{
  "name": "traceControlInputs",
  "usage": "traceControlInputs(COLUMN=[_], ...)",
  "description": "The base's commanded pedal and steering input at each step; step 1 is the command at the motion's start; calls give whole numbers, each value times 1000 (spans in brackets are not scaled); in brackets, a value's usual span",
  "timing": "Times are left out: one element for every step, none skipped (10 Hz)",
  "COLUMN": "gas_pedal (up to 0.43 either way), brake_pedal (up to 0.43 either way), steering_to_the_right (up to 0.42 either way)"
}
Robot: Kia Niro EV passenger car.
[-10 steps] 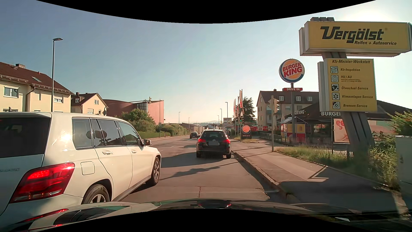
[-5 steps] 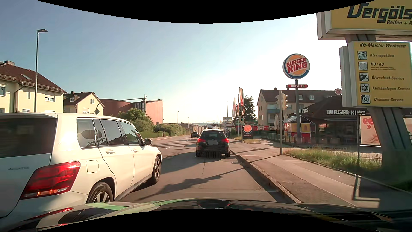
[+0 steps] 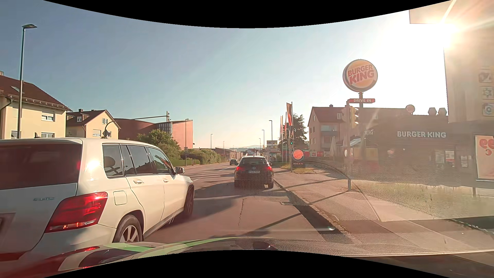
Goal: Follow the waypoints while adhering to traffic rules and regulations
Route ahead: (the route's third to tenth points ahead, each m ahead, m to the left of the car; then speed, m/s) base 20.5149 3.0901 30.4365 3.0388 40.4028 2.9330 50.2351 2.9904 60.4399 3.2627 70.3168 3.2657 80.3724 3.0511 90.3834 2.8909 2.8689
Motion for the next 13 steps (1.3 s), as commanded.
traceControlInputs(gas_pedal=[0, 0, 0, 0, 0, 0, 0, 0, 0, 0, 0, 0, 0], brake_pedal=[122, 140, 152, 152, 152, 159, 152, 122, 91, 67, 61, 37, 18], steering_to_the_right=[12, 9, 5, 5, 3, 3, 3, 3, 3, 2, 1, -1, -2])
